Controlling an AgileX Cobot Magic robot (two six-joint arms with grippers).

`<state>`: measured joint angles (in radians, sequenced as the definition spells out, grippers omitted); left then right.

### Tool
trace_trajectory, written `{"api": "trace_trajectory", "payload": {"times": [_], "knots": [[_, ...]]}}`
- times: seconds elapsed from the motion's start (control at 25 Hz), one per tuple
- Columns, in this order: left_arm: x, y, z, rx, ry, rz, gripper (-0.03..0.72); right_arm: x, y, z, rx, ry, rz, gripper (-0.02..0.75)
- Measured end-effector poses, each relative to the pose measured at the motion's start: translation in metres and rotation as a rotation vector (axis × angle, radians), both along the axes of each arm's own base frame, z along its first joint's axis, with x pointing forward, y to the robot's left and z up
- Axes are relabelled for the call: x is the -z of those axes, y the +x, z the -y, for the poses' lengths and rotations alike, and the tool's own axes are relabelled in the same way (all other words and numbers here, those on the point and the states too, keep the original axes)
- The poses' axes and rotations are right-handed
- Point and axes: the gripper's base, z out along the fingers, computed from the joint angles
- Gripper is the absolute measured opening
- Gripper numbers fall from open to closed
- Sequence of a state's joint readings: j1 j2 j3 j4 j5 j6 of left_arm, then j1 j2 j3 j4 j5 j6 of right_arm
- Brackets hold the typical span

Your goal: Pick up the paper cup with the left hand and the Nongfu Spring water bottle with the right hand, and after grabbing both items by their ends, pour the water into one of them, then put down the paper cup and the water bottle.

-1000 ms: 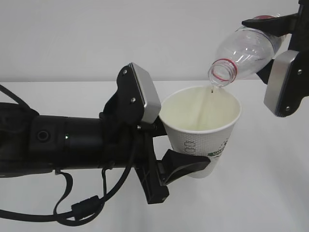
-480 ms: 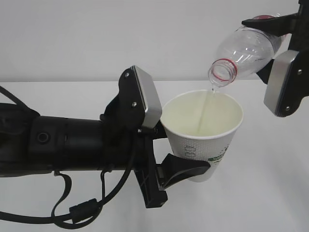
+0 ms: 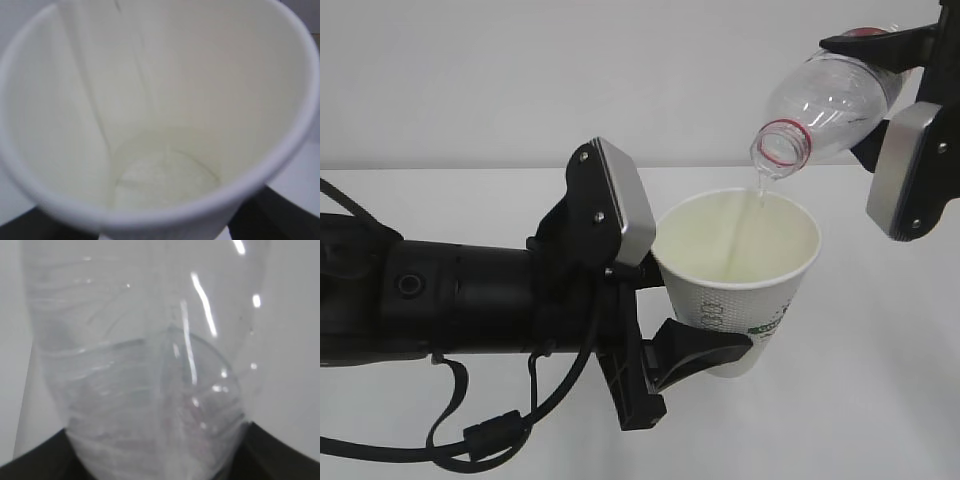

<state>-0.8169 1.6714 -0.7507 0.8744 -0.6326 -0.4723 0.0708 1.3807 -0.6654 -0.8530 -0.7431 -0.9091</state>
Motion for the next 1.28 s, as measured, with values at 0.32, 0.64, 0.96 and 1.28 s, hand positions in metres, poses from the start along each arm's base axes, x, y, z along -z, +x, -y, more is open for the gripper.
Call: {"api": "trace_trajectory", "payload": {"times": [0.32,0.64,0.96,1.28], "knots": [[0.0002,0.0001,-0.0001,-0.002,0.002,-0.002,0.495,-0.0003,-0.0001,-0.0002,-0.002,0.002,0.003,0.440],[0.0005,0.0003,-0.0002,-0.005,0.005,-0.003,0.495,-0.0004,-0.0002,-0.0003,-0.003,0.002,0.004,0.440],[0.0005,0.0003,-0.0003,-0.005,0.005,-0.003,0.495,-0.0004,-0.0002,-0.0003,-0.004,0.001,0.005,0.440],[0.0005,0.0003,-0.0003,-0.005,0.005,-0.003,0.495,-0.0004,-0.0002,-0.0003,-0.004,0.000,0.006,0.440]]}}
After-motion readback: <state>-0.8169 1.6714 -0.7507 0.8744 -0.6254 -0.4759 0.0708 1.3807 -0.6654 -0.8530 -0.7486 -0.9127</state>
